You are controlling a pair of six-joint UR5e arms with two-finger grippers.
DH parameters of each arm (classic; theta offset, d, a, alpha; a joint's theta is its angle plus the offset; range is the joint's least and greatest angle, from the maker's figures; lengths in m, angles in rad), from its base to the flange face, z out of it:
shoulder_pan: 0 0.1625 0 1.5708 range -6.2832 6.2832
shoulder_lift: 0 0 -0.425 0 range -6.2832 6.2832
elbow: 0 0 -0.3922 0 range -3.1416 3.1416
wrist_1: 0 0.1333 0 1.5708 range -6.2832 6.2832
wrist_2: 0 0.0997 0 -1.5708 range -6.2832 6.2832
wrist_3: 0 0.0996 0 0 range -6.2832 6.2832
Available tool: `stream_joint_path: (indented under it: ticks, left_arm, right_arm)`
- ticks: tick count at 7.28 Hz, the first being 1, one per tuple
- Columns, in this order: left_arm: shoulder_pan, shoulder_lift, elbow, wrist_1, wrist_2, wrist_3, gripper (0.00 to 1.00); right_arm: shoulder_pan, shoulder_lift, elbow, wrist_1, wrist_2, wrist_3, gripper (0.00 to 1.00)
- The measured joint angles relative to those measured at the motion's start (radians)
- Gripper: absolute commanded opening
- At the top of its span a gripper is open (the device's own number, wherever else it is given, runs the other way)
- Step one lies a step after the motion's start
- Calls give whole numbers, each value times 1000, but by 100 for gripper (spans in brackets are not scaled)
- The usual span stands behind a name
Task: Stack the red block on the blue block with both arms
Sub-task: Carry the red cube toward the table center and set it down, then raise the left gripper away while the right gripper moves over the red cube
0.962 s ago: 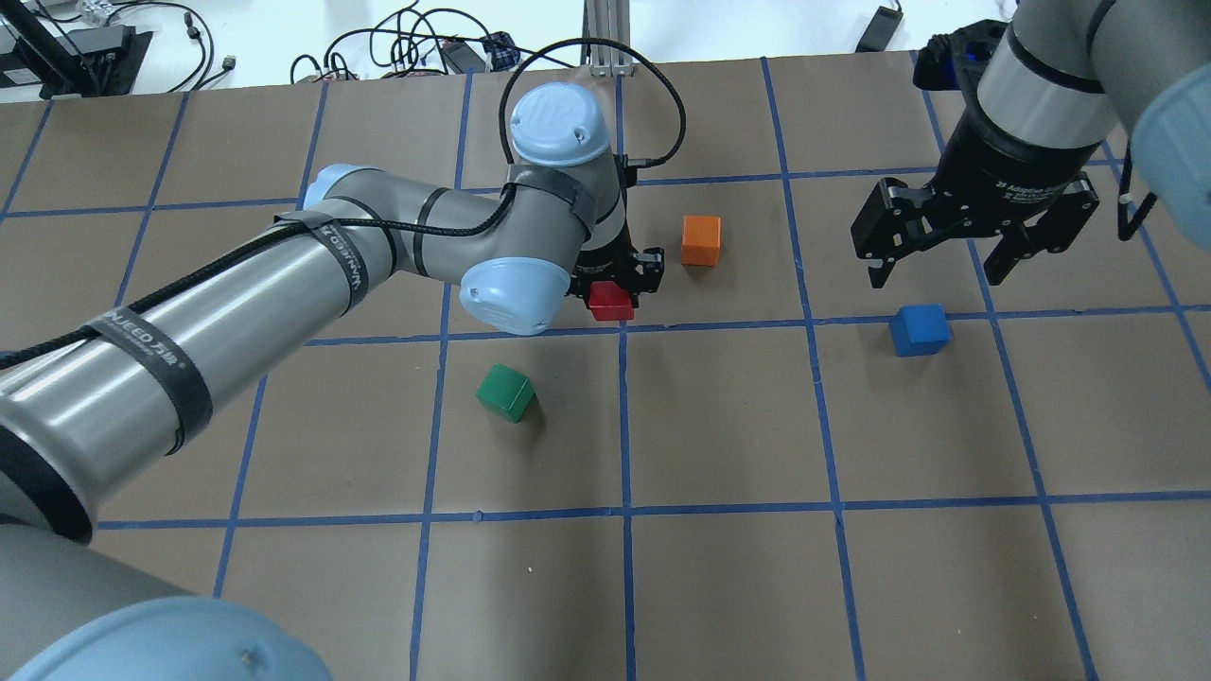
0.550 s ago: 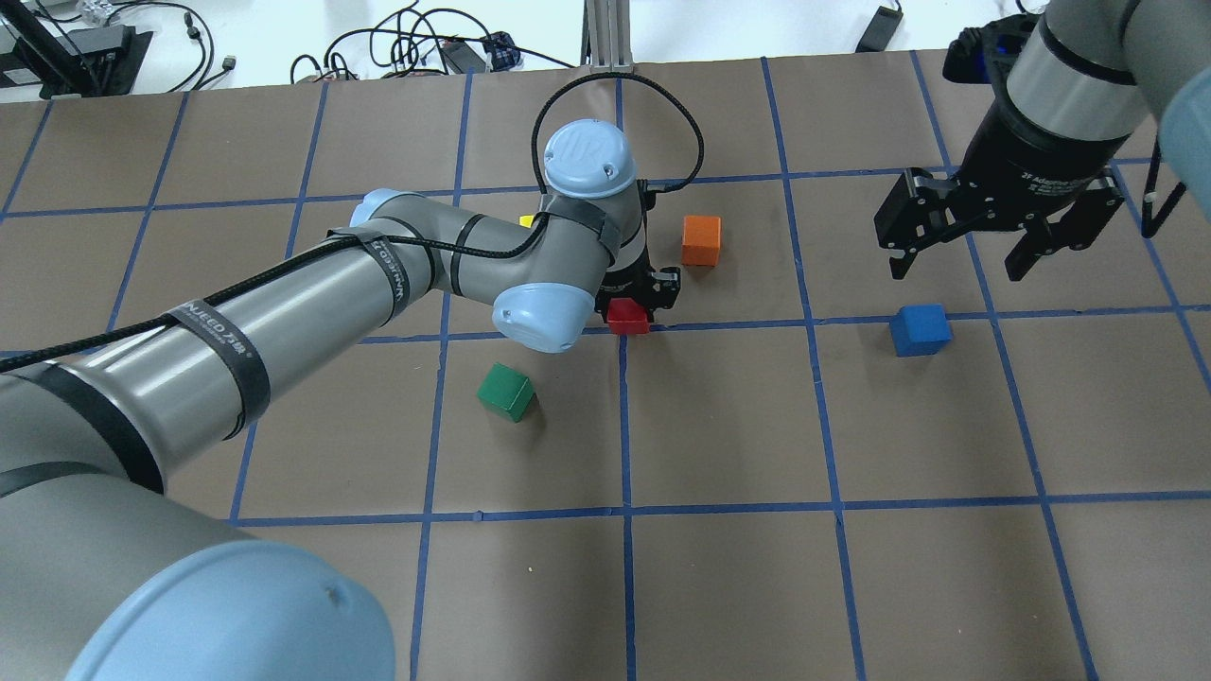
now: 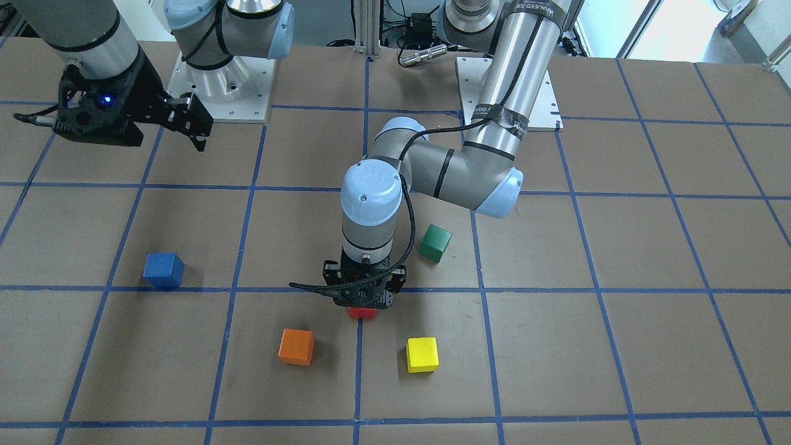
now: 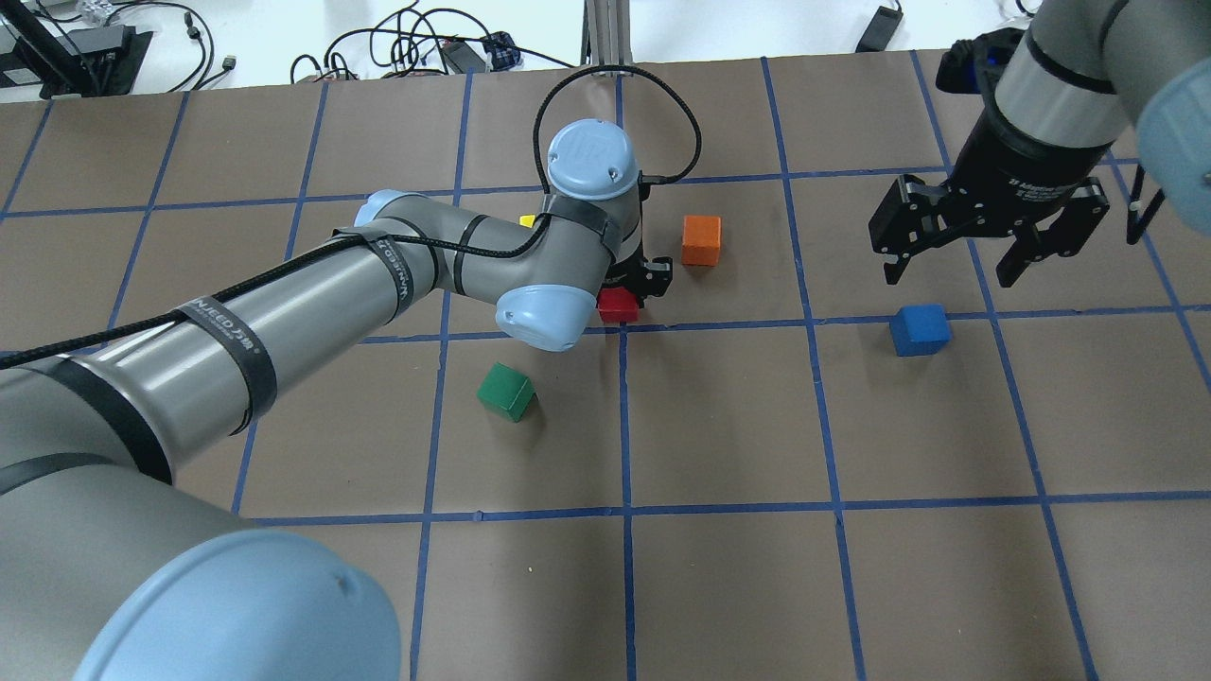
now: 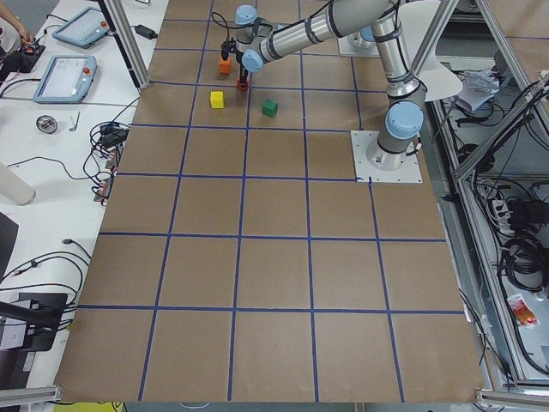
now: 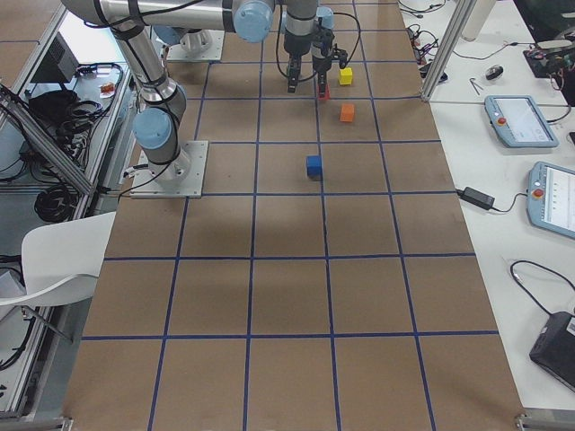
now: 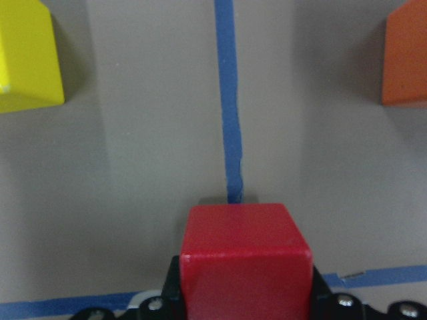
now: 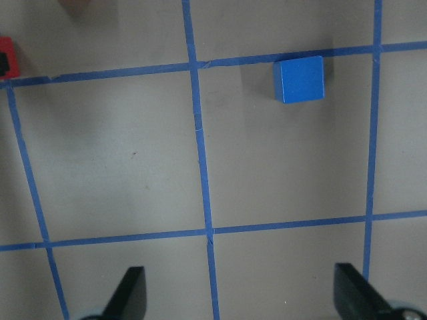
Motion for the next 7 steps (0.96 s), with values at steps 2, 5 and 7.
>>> stream_joint_path:
  ticks: [2, 5, 7]
  left_arm:
    - [11, 60, 4, -48, -17, 1, 100]
    - [55, 228, 9, -189, -27, 49, 100]
    - [172, 361, 10, -363, -27, 237, 100]
  right_arm:
    - [5, 48, 15, -50, -1, 13, 100]
    - [64, 95, 17, -152, -1, 28, 100]
    - [140, 163, 16, -290, -2, 40, 100]
